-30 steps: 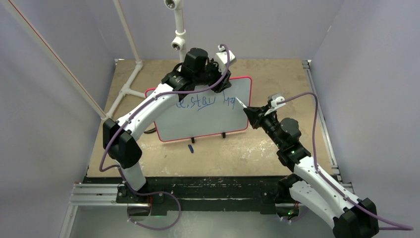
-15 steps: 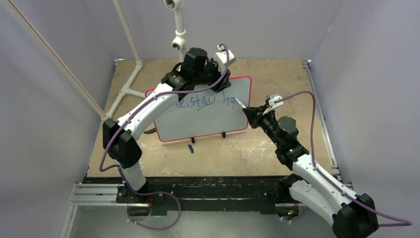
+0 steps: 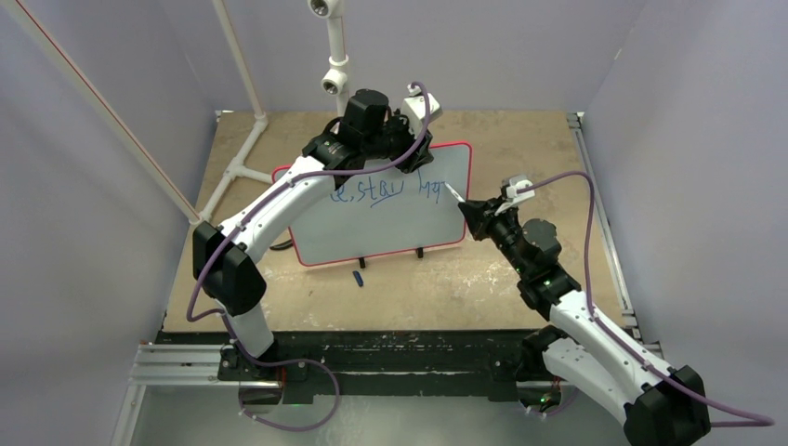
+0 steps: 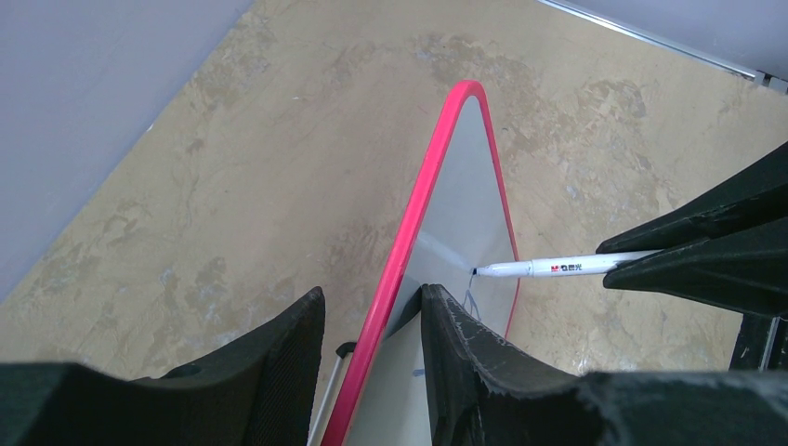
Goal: Write a sentence on the whiteboard
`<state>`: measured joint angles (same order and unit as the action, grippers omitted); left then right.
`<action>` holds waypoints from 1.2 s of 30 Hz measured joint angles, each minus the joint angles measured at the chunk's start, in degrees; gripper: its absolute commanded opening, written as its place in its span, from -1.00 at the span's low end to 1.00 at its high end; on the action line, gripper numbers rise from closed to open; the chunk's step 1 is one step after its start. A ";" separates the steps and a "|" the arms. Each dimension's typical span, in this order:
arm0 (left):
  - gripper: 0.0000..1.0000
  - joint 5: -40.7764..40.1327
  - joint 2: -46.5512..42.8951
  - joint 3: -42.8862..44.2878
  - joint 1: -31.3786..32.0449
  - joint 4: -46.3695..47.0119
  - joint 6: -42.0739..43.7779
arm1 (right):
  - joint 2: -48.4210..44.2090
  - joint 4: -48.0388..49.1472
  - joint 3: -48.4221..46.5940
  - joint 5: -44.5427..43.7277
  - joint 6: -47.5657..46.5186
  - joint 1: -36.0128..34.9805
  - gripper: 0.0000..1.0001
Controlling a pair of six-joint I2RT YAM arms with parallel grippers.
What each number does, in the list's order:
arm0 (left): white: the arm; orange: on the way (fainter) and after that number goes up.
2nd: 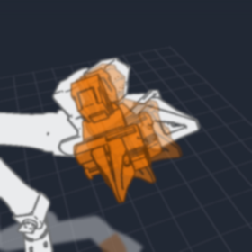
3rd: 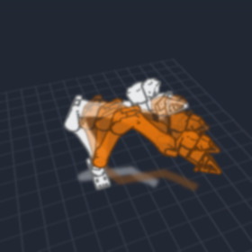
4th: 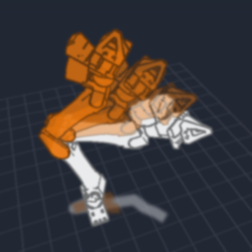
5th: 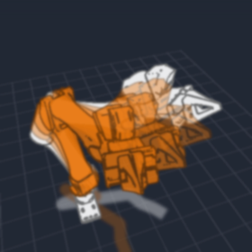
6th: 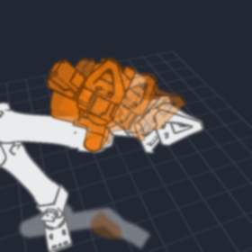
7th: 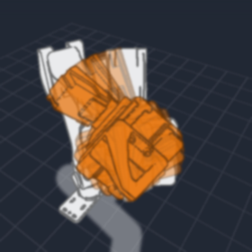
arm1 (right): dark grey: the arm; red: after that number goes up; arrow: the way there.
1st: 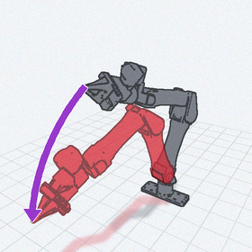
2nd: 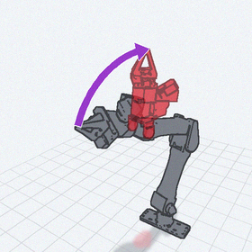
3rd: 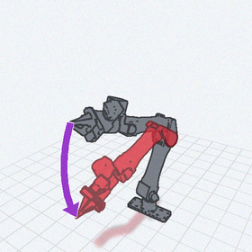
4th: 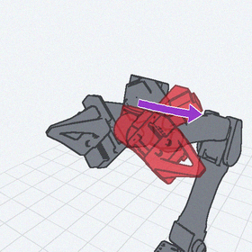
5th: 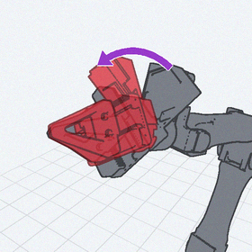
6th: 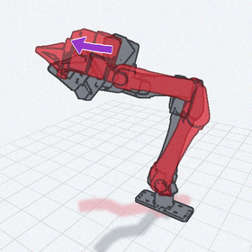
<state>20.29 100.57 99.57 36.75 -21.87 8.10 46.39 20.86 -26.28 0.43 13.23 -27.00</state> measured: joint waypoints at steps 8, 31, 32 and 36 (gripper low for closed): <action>-0.19 0.02 0.00 -0.04 -0.04 0.09 0.00 | 0.04 -0.76 0.00 0.17 0.33 0.00 -1.00; -0.19 0.55 0.00 -0.07 -0.26 0.07 -0.04 | 0.22 -1.44 0.09 2.34 0.42 0.00 -1.00; -0.19 0.55 0.00 -0.07 -0.26 0.07 -0.04 | -0.46 -1.57 0.31 2.34 0.42 0.00 -1.00; -0.19 0.55 0.00 -0.07 -0.26 0.07 -0.09 | -4.66 -1.60 1.81 2.16 0.46 0.00 -1.00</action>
<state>20.84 100.57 99.50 36.49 -21.80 8.01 41.74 19.27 -24.47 2.59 13.69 -27.00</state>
